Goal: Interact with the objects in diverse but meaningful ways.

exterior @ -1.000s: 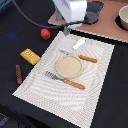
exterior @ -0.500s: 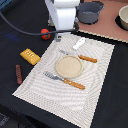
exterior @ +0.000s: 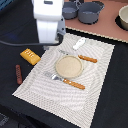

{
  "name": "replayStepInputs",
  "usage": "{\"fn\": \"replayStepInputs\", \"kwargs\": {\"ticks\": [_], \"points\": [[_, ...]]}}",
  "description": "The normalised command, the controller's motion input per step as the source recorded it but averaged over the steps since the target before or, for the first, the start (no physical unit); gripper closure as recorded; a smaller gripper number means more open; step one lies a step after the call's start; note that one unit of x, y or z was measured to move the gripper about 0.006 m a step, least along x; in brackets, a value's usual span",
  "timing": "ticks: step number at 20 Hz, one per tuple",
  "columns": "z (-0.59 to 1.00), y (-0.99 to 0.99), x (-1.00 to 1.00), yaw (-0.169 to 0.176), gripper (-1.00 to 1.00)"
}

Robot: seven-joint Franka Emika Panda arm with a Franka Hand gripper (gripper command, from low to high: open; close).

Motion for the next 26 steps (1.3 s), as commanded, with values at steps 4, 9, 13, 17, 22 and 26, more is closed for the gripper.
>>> {"fn": "replayStepInputs", "kwargs": {"ticks": [4,9,13,17,22,26], "points": [[-0.41,-0.39,-0.61,-0.167,-1.0],[-0.39,-0.36,-0.64,-0.18,-1.0],[-0.42,-0.37,-0.64,-0.174,-1.0],[-0.45,-0.37,-0.63,-0.169,-1.0],[-0.42,-0.32,-0.57,-0.168,-1.0],[-0.42,-0.31,-0.48,-0.165,-1.0]]}}
